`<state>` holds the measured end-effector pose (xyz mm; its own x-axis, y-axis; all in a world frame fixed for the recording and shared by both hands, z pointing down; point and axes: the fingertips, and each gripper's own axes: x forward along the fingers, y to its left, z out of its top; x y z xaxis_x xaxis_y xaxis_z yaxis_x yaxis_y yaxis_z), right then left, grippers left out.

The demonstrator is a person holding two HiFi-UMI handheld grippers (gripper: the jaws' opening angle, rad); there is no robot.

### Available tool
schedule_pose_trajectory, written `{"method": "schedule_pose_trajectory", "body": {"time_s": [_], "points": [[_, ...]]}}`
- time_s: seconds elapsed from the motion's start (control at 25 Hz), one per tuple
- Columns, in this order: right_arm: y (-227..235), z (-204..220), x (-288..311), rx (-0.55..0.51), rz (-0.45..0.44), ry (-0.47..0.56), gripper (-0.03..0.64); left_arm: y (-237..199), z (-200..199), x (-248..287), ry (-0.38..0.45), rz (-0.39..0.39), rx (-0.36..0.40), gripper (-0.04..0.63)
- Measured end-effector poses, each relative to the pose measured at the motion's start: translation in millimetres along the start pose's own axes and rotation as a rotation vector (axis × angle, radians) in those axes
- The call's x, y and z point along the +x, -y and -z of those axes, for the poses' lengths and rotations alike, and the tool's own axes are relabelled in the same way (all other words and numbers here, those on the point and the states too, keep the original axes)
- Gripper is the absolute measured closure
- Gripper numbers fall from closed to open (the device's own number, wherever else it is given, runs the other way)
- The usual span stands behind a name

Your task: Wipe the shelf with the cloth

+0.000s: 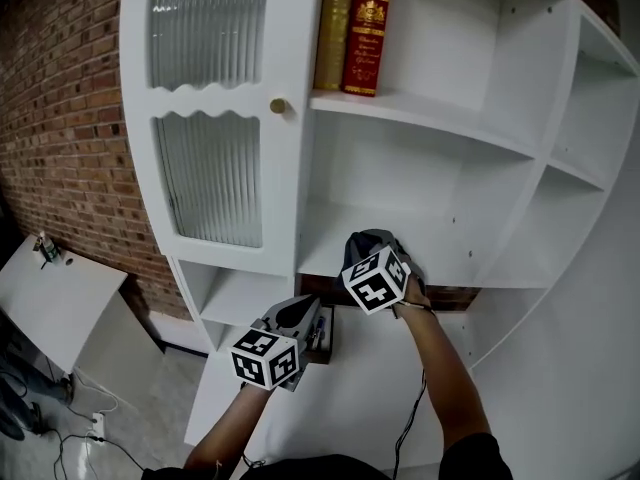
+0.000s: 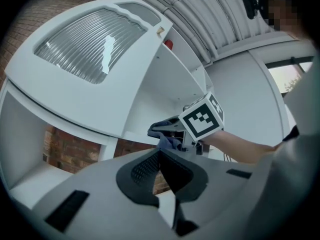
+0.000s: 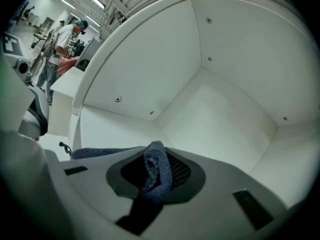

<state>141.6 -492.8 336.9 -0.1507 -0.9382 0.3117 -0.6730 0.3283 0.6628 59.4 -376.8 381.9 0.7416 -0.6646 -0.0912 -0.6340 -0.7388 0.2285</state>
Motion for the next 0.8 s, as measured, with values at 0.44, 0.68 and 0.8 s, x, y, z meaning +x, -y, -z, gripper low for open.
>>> {"method": "schedule_pose_trajectory", "body": {"time_s": [0.44, 0.68, 0.8], "points": [[37, 40, -13, 0.045, 0.069, -0.055, 0.551, 26, 9, 32, -0.02, 0.081, -0.003, 0.58], [58, 65, -22, 0.074, 0.105, -0.088, 0.551, 40, 17, 47, -0.033, 0.121, -0.012, 0.58], [68, 76, -27, 0.085, 0.125, -0.102, 0.551, 46, 20, 55, -0.035, 0.138, -0.014, 0.58]]}}
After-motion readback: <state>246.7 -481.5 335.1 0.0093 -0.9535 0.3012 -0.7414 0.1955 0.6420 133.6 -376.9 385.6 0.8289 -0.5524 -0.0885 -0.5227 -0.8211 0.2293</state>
